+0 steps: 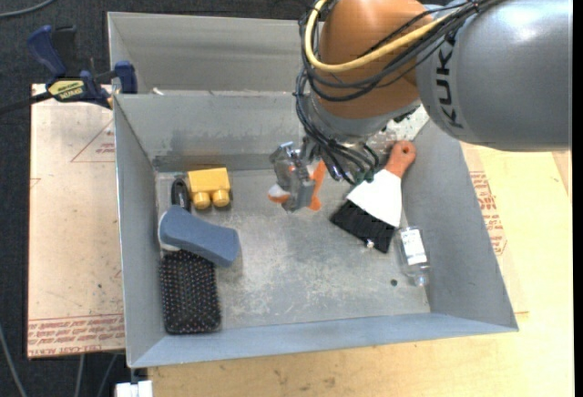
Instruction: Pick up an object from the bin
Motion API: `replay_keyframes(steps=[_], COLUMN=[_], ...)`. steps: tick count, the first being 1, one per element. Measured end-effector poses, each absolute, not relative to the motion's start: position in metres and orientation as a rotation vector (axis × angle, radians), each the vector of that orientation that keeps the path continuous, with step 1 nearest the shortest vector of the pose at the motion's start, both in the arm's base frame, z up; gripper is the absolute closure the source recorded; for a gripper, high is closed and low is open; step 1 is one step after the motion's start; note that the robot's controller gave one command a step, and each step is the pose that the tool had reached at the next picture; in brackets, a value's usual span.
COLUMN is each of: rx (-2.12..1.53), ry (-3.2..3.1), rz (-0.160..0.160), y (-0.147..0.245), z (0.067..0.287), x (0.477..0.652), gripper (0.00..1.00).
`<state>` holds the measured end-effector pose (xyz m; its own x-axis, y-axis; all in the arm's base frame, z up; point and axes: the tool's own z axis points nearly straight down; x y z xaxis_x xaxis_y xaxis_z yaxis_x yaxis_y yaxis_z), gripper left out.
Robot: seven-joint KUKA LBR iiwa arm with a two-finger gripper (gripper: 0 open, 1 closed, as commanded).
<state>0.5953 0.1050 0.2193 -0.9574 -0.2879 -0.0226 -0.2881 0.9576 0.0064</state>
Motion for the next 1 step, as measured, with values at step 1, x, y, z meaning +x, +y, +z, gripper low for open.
replay_keyframes(steps=[1], rx=[-0.622], ry=[3.051], rz=[0.019], y=[0.1152], z=[0.2136], x=[0.5616], gripper=[1.0])
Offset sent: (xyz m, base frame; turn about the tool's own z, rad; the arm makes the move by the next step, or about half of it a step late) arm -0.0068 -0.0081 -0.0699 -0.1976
